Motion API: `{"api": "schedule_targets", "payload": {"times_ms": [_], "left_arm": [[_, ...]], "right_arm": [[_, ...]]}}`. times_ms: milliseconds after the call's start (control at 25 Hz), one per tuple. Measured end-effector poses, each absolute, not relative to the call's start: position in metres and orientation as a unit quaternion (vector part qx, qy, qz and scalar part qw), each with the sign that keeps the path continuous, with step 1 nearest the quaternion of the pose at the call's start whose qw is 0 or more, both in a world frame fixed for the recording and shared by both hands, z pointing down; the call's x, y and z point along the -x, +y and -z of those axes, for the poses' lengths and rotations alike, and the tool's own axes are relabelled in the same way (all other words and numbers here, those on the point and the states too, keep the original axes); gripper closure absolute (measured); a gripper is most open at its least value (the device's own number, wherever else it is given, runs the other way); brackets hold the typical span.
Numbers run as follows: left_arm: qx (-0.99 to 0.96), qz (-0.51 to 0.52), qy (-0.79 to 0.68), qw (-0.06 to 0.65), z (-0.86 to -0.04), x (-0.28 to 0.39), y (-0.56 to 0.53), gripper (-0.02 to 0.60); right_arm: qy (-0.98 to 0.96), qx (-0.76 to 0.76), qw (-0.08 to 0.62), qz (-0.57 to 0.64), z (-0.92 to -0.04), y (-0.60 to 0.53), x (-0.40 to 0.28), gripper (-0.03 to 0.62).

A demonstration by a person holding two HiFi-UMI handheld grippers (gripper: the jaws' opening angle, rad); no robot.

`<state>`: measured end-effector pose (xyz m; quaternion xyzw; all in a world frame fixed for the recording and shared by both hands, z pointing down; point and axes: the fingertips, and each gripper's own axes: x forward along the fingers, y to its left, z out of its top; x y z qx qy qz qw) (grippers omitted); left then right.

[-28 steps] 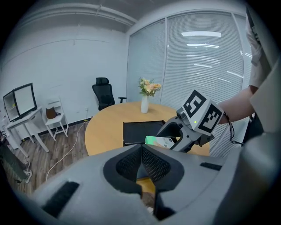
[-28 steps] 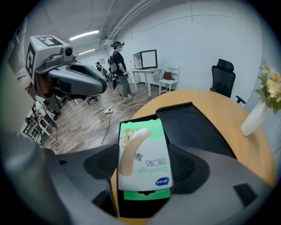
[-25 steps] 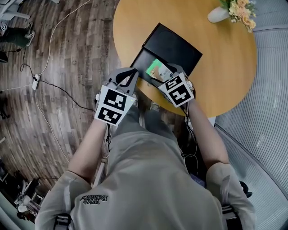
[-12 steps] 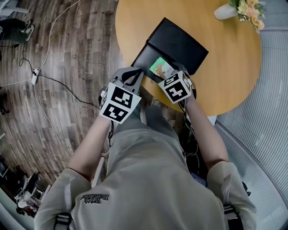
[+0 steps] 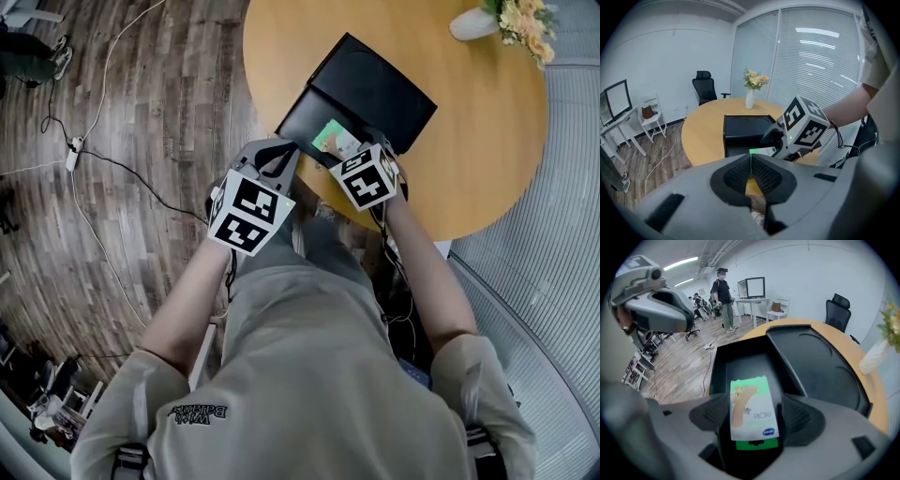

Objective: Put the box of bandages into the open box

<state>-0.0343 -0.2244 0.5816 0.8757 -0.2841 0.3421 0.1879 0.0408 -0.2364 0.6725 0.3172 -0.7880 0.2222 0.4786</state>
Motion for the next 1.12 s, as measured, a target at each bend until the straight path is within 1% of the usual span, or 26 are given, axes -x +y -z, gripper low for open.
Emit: {"api": "schedule_targets", "payload": {"times_ms": [280, 440, 480, 520, 560, 600, 800, 880, 920, 960, 1120], "left_arm": [[-0.876, -0.338, -0.292, 0.181, -0.572, 0.036, -0.225, 0.558], [-0.879, -0.33, -0.299, 0.17, -0.558, 0.036, -0.224, 0.558], [-0.881, -0.325, -0.301, 0.164, -0.553, 0.036, -0.225, 0.558], [-0.884, -0.319, -0.304, 0.156, -0.546, 0.036, -0.226, 0.558], [-0.886, -0.315, -0.306, 0.149, -0.541, 0.036, -0.227, 0.558], [-0.887, -0.312, -0.308, 0.144, -0.535, 0.036, -0.227, 0.558], [-0.893, -0.29, -0.319, 0.13, -0.501, 0.043, -0.233, 0.558], [-0.895, -0.279, -0.328, 0.118, -0.485, 0.046, -0.238, 0.558], [-0.895, -0.275, -0.331, 0.113, -0.478, 0.047, -0.24, 0.558], [-0.896, -0.272, -0.333, 0.109, -0.472, 0.049, -0.241, 0.558], [-0.902, -0.245, -0.344, 0.091, -0.438, 0.054, -0.247, 0.558]], "right_arm": [[-0.793, -0.32, 0.47, -0.22, -0.659, -0.237, -0.043, 0.261], [-0.808, -0.331, 0.439, -0.213, -0.641, -0.24, -0.04, 0.263], [-0.809, -0.34, 0.43, -0.21, -0.635, -0.242, -0.041, 0.274], [-0.81, -0.352, 0.422, -0.205, -0.628, -0.244, -0.042, 0.304], [-0.811, -0.363, 0.413, -0.199, -0.621, -0.247, -0.043, 0.348], [-0.812, -0.372, 0.405, -0.197, -0.614, -0.249, -0.045, 0.367], [-0.828, -0.393, 0.343, -0.206, -0.563, -0.259, -0.038, 0.384], [-0.833, -0.403, 0.331, -0.184, -0.537, -0.263, -0.037, 0.415], [-0.836, -0.407, 0.321, -0.179, -0.524, -0.264, -0.036, 0.446], [-0.84, -0.409, 0.307, -0.179, -0.51, -0.265, -0.034, 0.461], [-0.853, -0.425, 0.258, -0.157, -0.455, -0.266, -0.032, 0.493]]}}
